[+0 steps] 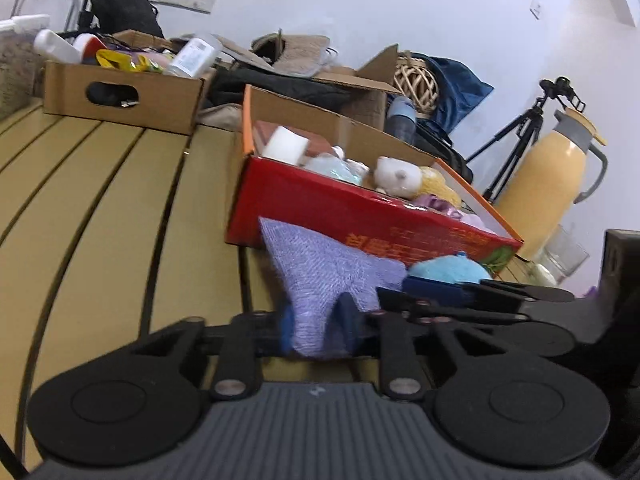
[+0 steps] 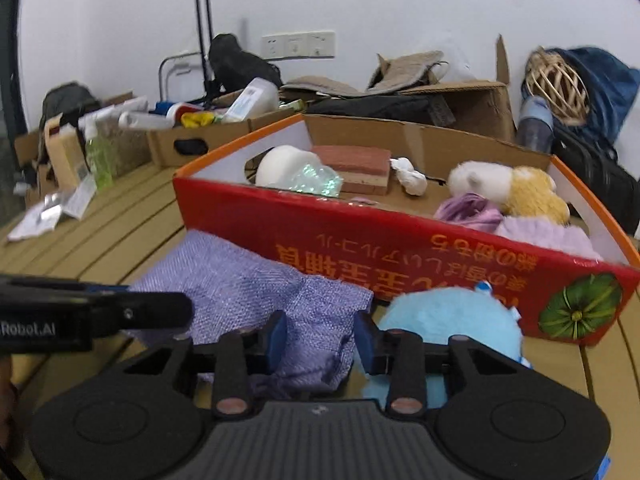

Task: Organize soft objects
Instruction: 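Grasp the purple mesh bag with both grippers, then carry the purple mesh bag into the box and open both grippers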

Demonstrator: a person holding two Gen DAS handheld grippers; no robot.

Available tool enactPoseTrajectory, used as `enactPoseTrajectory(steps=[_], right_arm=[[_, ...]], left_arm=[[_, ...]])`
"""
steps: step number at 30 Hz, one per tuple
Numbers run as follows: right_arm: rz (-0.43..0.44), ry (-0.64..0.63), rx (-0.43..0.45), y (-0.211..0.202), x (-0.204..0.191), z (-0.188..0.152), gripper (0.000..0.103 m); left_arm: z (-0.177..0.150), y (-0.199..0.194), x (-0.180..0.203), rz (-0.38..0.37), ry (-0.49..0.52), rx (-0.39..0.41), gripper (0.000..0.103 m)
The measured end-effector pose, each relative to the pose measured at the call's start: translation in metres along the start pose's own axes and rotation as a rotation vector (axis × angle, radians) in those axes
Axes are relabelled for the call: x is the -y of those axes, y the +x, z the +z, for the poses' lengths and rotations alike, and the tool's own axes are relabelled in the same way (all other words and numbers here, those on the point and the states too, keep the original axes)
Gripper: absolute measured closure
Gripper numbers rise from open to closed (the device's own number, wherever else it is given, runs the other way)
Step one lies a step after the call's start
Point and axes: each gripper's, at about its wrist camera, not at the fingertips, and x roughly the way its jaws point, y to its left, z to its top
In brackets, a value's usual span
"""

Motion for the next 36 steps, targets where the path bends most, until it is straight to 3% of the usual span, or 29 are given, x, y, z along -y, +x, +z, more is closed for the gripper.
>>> enactPoseTrajectory(steps=[4, 8, 13, 14, 15, 16, 20, 26, 32, 36], right_arm=[[0.005, 0.021, 0.001, 0.0, 0.001, -0.002, 0.066], [0.043, 0.057, -0.018, -0.005, 0.004, -0.003, 0.065], [0.071, 0.03, 0.002, -0.012, 0.0, -0.009, 0.081], [0.075, 0.025, 0.016, -0.016, 0.0, -0.01, 0.091], [0.102, 0.026, 0.021, -0.02, 0.0, -0.011, 0.095], [0.107, 0.014, 0.027, -0.026, -0.003, -0.011, 0.095], [0.067, -0.091, 0.15, -0.1, -0.025, -0.023, 0.095], [0.086, 0.06, 0.276, -0.222, -0.02, -0.068, 0.095], [0.038, 0.105, 0.31, -0.257, -0.001, -0.083, 0.095], [0.036, 0.096, 0.312, -0.253, 0.014, -0.067, 0.095]], left_arm=[[-0.003, -0.002, 0.002, -0.007, 0.014, -0.012, 0.094], [-0.005, -0.007, 0.003, -0.007, 0.016, -0.025, 0.095], [-0.017, -0.017, 0.006, 0.005, 0.033, -0.034, 0.096], [-0.018, -0.018, 0.008, 0.017, 0.038, -0.031, 0.096], [-0.02, -0.023, 0.012, 0.03, 0.044, -0.019, 0.096], [-0.023, -0.031, 0.018, 0.041, 0.053, 0.001, 0.097], [-0.043, -0.091, 0.06, 0.012, 0.088, 0.109, 0.097], [-0.071, -0.155, 0.111, -0.083, 0.103, 0.164, 0.097], [-0.076, -0.157, 0.144, -0.13, 0.146, 0.155, 0.097], [-0.058, -0.143, 0.152, -0.12, 0.195, 0.17, 0.097]])
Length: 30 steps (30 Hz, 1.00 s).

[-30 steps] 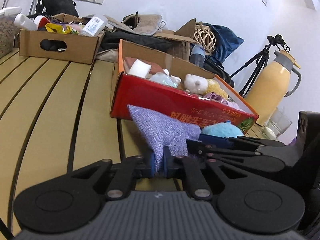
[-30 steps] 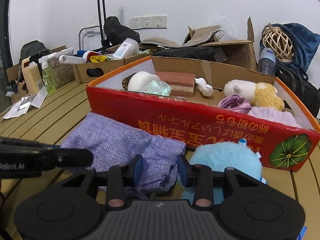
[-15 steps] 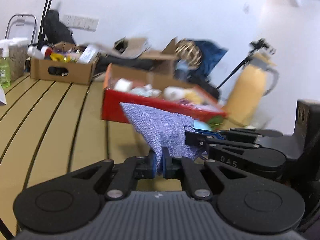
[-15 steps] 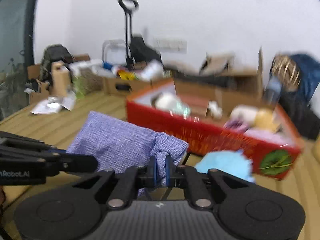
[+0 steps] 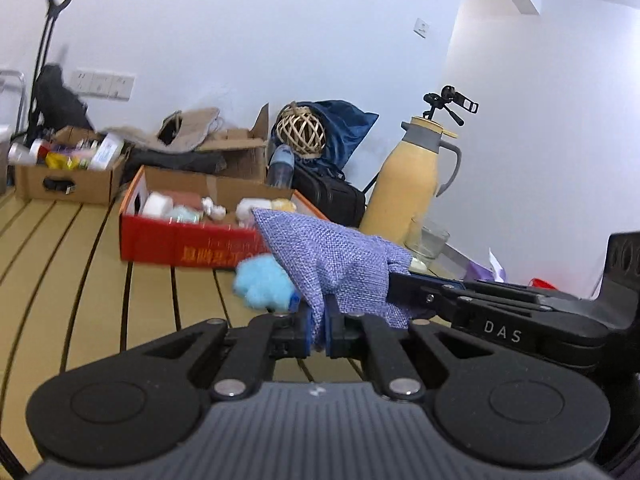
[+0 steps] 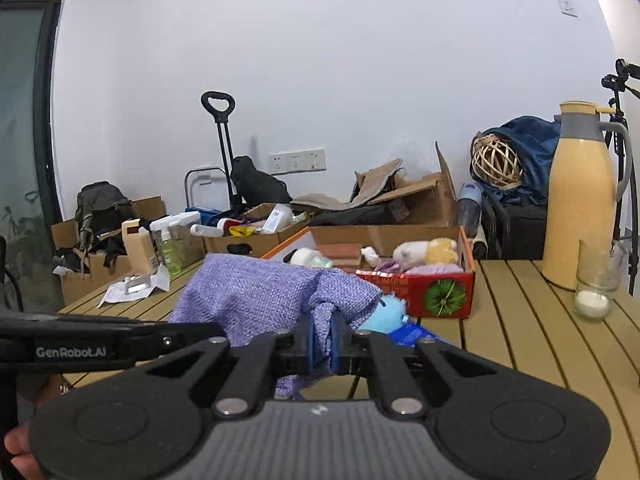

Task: Organize soft objects
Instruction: 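Carry the purple mesh bag into the box and open both grippers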

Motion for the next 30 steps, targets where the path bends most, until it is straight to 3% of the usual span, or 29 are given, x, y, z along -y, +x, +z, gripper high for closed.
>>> enactPoseTrajectory(steps=[5, 10, 15, 17, 18, 20, 26, 30], right_arm=[[-0.021, -0.034, -0.007, 0.056, 0.022, 0.052, 0.095], [-0.02, 0.013, -0.104, 0.174, 0.056, 0.114, 0.095], [-0.092, -0.013, -0.261, 0.295, 0.072, 0.117, 0.095], [-0.096, -0.021, -0.347, 0.333, 0.074, 0.103, 0.095], [-0.105, -0.027, -0.372, 0.343, 0.073, 0.095, 0.094], [-0.101, -0.053, -0.422, 0.361, 0.072, 0.083, 0.089], [-0.093, -0.118, -0.481, 0.375, 0.062, 0.068, 0.081], [-0.097, -0.133, -0.431, 0.347, 0.06, 0.082, 0.064]], left_arm=[[0.056, 0.058, -0.024, -0.024, 0.009, -0.004, 0.096], [0.116, 0.158, -0.082, 0.016, -0.093, -0.093, 0.096], [0.128, 0.244, -0.139, 0.102, -0.117, -0.218, 0.095], [0.122, 0.261, -0.151, 0.165, -0.08, -0.251, 0.086], [0.118, 0.263, -0.157, 0.184, -0.059, -0.256, 0.078], [0.113, 0.251, -0.166, 0.18, -0.053, -0.187, 0.051], [0.128, 0.219, -0.177, 0.162, -0.076, -0.069, 0.049], [0.137, 0.196, -0.166, 0.186, -0.003, -0.022, 0.049]])
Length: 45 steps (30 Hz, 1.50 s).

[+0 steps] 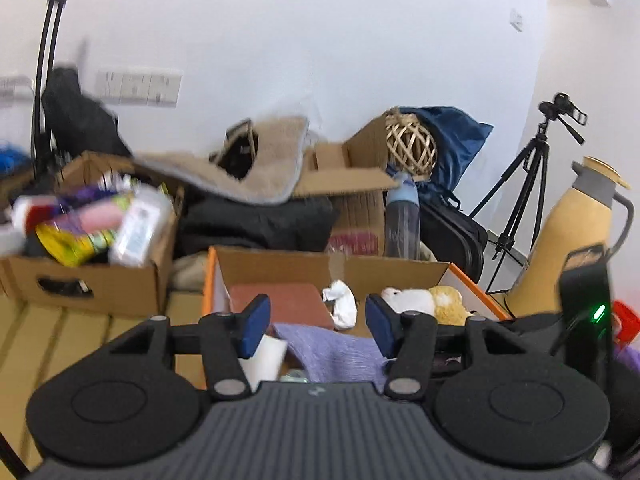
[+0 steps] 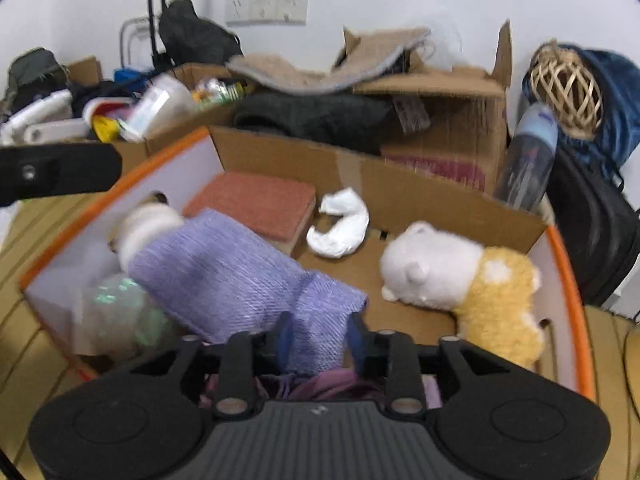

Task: Organize soft objects
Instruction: 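Carry the purple mesh bag into the box and open both grippers, then withdraw both grippers toward the blue fluffy plush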

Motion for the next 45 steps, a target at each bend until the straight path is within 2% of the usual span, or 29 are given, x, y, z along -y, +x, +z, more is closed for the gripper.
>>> enactPoseTrajectory(steps=[5, 7, 8, 12, 17, 20, 23, 25, 28, 31, 35, 39, 45], right_arm=[[-0.032, 0.003, 0.113, -0.074, 0.008, 0.011, 0.061], [-0.047, -0.003, 0.166, -0.111, 0.009, 0.014, 0.054], [-0.059, 0.002, 0.198, -0.133, 0.009, 0.013, 0.047], [-0.069, 0.004, 0.289, -0.206, 0.007, 0.0, 0.043], [-0.014, 0.012, 0.393, -0.285, -0.014, -0.059, 0.033], [0.03, -0.011, 0.438, -0.324, -0.036, -0.112, 0.031], [0.053, -0.011, 0.466, -0.352, -0.057, -0.171, 0.029], [0.049, 0.017, 0.459, -0.36, -0.07, -0.208, 0.026], [0.054, 0.059, 0.401, -0.364, -0.084, -0.257, 0.026], [0.091, 0.114, 0.348, -0.361, -0.09, -0.284, 0.026], [0.054, 0.101, 0.345, -0.364, -0.099, -0.295, 0.026], [0.085, 0.112, 0.395, -0.368, -0.097, -0.295, 0.027], [0.07, 0.191, 0.369, -0.328, -0.071, -0.279, 0.027]], left_arm=[[0.013, -0.05, 0.008, 0.02, 0.037, 0.033, 0.048], [0.018, -0.075, 0.014, 0.022, 0.056, 0.053, 0.045], [0.02, -0.089, 0.017, 0.026, 0.061, 0.066, 0.043], [0.019, -0.148, 0.034, 0.021, 0.087, 0.103, 0.036], [-0.024, -0.223, 0.064, 0.006, 0.125, 0.147, 0.024], [-0.065, -0.264, 0.077, -0.007, 0.131, 0.176, 0.017], [-0.117, -0.303, 0.084, 0.034, 0.091, 0.198, 0.013], [-0.144, -0.324, 0.083, 0.072, 0.049, 0.182, 0.012], [-0.178, -0.35, 0.087, 0.126, 0.025, 0.151, 0.011], [-0.194, -0.366, 0.093, 0.118, 0.045, 0.125, 0.008], [-0.192, -0.376, 0.099, 0.118, 0.05, 0.143, 0.008], [-0.189, -0.368, 0.106, 0.089, 0.063, 0.151, 0.006], [-0.176, -0.309, 0.11, 0.039, 0.065, 0.092, 0.006]])
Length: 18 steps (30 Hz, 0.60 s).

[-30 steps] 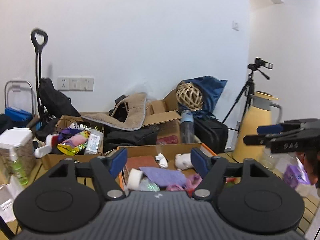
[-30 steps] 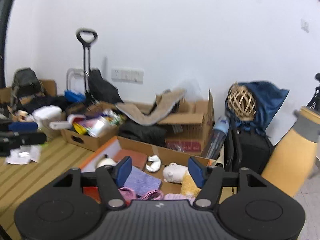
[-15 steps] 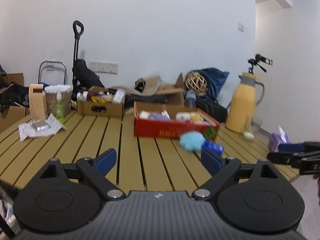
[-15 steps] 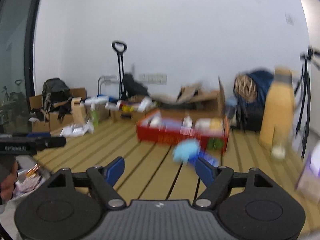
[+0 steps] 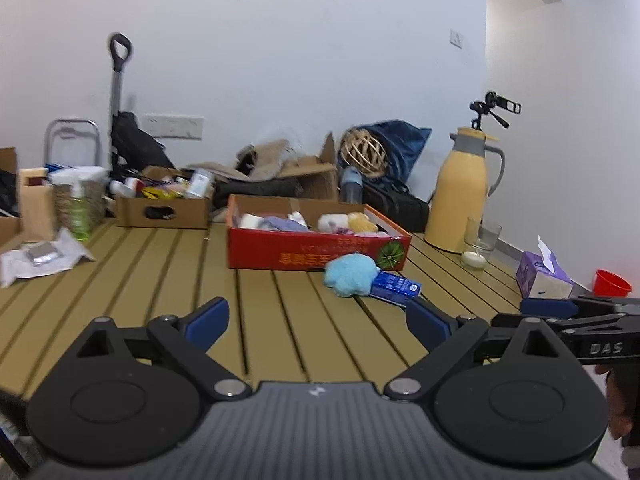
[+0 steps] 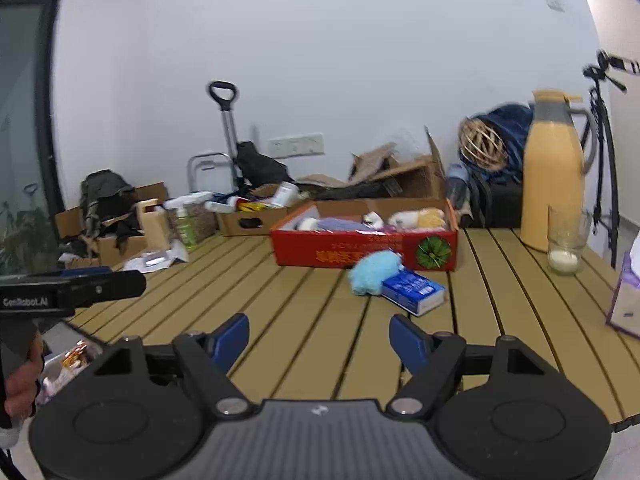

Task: Organize soft objects
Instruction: 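Grasp the blue fluffy plush with both grippers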

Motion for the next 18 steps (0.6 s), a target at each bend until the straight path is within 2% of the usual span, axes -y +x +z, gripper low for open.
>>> enactPoseTrajectory(steps=[2, 6, 8, 10, 15, 18], right_arm=[[-0.015, 0.035, -0.022, 0.03, 0.013, 0.006, 0.027], [-0.036, 0.09, -0.068, 0.102, 0.039, 0.032, 0.041], [-0.038, 0.125, -0.076, 0.14, 0.05, 0.048, 0.042], [-0.036, 0.169, -0.089, 0.177, 0.061, 0.058, 0.043], [-0.132, 0.23, -0.185, 0.262, 0.083, 0.07, 0.052], [-0.108, 0.259, -0.2, 0.285, 0.09, 0.06, 0.057]], left_arm=[[0.005, 0.039, -0.002, -0.032, -0.005, -0.029, 0.006], [0.02, 0.13, -0.011, -0.047, -0.004, -0.117, 0.012], [0.029, 0.177, -0.018, -0.065, -0.023, -0.154, 0.027], [0.037, 0.227, -0.027, -0.096, -0.074, -0.22, 0.036], [0.03, 0.304, -0.032, -0.107, -0.038, -0.268, 0.038], [0.018, 0.327, -0.041, -0.175, -0.088, -0.298, 0.04]])
